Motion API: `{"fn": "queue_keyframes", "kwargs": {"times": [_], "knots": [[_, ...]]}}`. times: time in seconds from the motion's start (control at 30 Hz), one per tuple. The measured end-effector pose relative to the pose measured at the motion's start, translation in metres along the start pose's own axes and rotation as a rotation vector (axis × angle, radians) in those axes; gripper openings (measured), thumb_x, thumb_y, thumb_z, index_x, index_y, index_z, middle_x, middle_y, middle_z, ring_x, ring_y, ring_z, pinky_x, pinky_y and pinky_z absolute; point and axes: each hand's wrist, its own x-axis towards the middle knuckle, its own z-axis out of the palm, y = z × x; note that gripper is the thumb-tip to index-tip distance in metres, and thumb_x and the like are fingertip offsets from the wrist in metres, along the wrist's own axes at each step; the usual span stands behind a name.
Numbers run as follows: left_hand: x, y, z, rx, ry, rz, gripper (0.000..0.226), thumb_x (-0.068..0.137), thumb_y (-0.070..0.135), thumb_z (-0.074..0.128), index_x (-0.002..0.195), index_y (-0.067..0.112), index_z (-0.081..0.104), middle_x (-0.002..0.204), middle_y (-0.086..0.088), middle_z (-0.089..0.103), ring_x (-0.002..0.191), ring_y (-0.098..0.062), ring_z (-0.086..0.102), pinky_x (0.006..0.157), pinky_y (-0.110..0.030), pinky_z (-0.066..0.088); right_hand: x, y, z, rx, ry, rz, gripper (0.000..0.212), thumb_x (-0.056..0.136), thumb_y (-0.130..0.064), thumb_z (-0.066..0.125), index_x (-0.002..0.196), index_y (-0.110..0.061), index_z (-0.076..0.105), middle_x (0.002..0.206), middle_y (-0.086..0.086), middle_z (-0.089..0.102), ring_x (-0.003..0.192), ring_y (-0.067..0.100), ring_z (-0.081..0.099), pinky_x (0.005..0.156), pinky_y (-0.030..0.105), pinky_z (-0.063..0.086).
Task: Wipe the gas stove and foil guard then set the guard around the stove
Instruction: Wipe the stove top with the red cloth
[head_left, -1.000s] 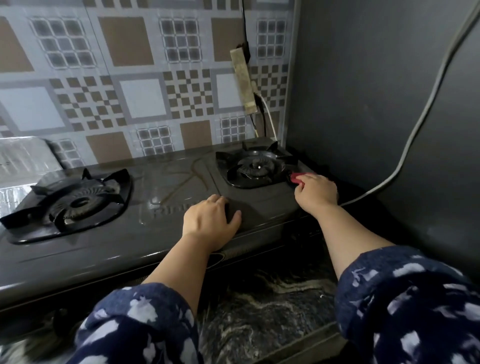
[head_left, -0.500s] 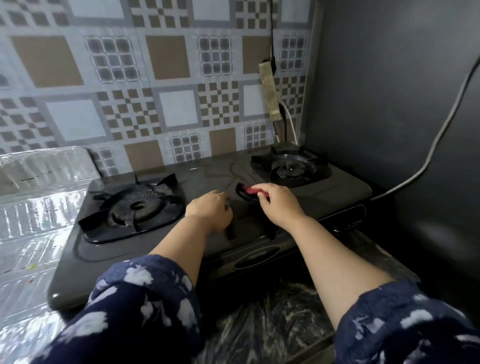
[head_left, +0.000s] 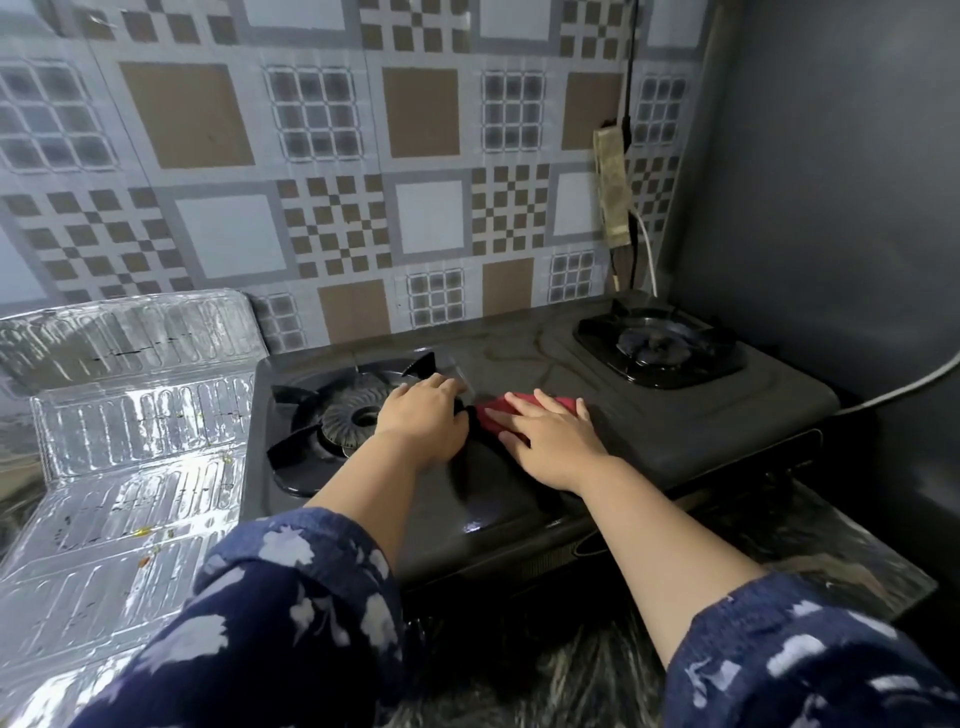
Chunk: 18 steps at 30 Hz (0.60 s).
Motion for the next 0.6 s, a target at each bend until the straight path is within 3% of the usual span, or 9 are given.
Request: {"fn": "queue_keyframes", "kwargs": {"times": [0.17,0.37,0.6], "knots": [[0.017,-0.015,-0.002,0.02,-0.022,-0.024,0.043,0.095,0.038,0.04,0.133,0.021,0.049,0.141,-0.002,0.046,0.127,-0.024,0.045,0.108,-0.037,0.028,0.031,-0.004,0.002,-0.022,0.008,0.004,0.042,0.096,-0.051,0.023,0.138,-0.052,0.026,0.156,-0.016,0.016,0.146,0.021,0.006,0.111,0.061,-0.002],[0.043,-0.015,-0.006,-0.028,-0.025,0.004,0.053,0.082,0.039,0.049,0.133,0.023,0.05,0.143,0.001,0.046,0.129,-0.02,0.043,0.108,-0.035,0.027,0.078,0.005,0.005,-0.018,0.005,-0.027,0.044,0.095,-0.056,0.018,0.138,-0.054,0.025,0.156,-0.017,0.016,0.146,0.019,0.006,0.111,0.06,-0.002],[0.093,-0.011,-0.001,-0.077,-0.048,-0.181,0.045,0.082,0.04,0.047,0.123,0.026,0.057,0.126,0.0,0.058,0.112,-0.023,0.055,0.081,-0.033,0.043,0.147,0.029,0.004,0.008,-0.013,-0.083,0.044,0.093,-0.057,0.018,0.137,-0.055,0.027,0.155,-0.018,0.018,0.145,0.017,0.008,0.113,0.059,-0.003]]}}
